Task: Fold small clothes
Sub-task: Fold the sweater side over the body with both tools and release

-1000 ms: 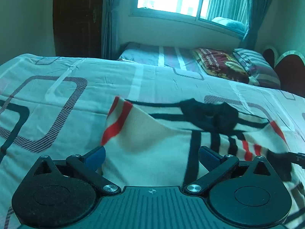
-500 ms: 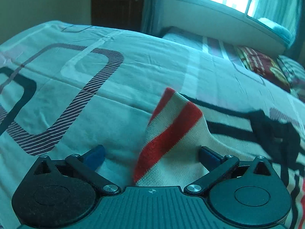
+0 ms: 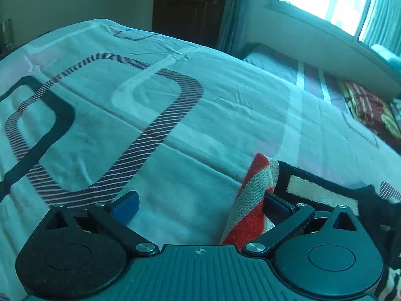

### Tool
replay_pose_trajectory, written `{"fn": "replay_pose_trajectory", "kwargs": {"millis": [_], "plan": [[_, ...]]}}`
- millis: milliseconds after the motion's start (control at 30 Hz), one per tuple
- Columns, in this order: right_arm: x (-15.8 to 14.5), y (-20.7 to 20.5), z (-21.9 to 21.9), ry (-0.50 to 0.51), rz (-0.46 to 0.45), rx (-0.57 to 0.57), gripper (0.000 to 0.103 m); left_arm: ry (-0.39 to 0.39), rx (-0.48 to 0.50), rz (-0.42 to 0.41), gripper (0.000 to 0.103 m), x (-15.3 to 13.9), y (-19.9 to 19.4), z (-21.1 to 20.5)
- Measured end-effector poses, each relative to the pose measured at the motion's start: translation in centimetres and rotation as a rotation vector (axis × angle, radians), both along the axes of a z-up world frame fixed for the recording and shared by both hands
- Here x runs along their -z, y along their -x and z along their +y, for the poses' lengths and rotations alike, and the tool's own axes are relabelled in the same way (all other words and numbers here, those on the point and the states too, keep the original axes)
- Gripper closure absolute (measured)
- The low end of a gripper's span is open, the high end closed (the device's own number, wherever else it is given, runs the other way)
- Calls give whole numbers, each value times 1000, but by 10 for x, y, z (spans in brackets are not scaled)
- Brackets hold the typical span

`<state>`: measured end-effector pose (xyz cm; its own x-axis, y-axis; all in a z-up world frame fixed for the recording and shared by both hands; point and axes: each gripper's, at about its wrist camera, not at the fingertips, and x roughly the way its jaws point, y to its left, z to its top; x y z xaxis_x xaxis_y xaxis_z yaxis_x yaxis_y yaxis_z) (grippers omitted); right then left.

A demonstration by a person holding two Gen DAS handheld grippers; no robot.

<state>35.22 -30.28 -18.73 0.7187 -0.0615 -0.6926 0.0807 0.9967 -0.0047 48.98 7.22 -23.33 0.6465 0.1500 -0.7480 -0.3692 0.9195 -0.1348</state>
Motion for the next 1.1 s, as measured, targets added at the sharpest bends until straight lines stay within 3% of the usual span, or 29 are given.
{"fn": "replay_pose_trajectory", "kwargs": {"millis": [67,200,300,467,667,767,933,1000,1100], "plan": [[-9,12,1,-28,-17,-17,54,0,18,-15,0,-7,14,1],[-21,37,3,-72,-32,-51,53,-25,150,-44,0,-25,58,-6],[-22,55,6,-106,-15,-82,53,1,251,-26,0,-31,95,-15],[-17,75,26,-120,7,-142,53,-34,380,-14,0,-29,140,-48],[-6,87,39,-116,42,-188,54,-66,370,28,0,-13,160,-64],[11,86,36,-13,103,-182,55,-152,370,34,0,0,170,-64],[19,106,13,74,67,-199,56,-143,320,55,0,2,189,-41],[17,110,3,50,67,-188,56,-101,266,74,0,1,200,-26],[7,119,4,1,64,-202,55,-105,242,83,0,-4,223,-25]]}}
